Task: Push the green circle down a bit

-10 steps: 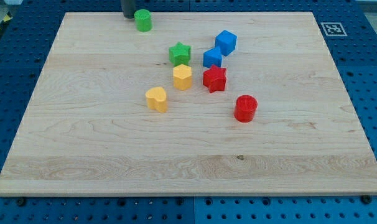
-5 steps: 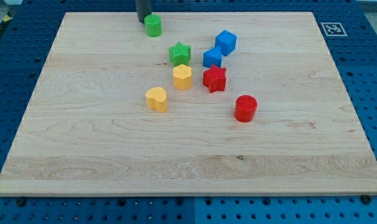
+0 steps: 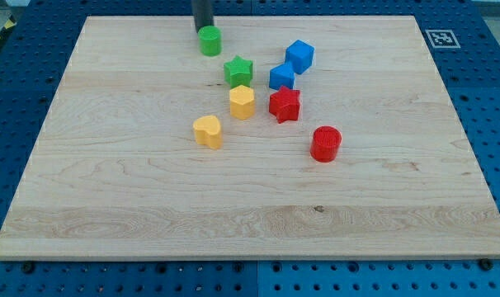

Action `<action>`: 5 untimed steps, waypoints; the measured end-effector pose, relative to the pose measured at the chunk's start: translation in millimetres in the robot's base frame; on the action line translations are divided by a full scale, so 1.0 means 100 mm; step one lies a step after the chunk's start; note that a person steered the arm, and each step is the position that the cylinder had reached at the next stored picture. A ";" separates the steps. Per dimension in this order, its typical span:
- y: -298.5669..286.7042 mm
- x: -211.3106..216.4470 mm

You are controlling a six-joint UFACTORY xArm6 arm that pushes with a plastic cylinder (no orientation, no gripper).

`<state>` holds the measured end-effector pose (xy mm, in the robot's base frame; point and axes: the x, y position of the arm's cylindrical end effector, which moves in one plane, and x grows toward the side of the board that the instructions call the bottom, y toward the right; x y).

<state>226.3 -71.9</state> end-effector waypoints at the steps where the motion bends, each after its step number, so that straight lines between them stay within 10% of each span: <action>1: 0.28 0.00; 5: 0.16 0.10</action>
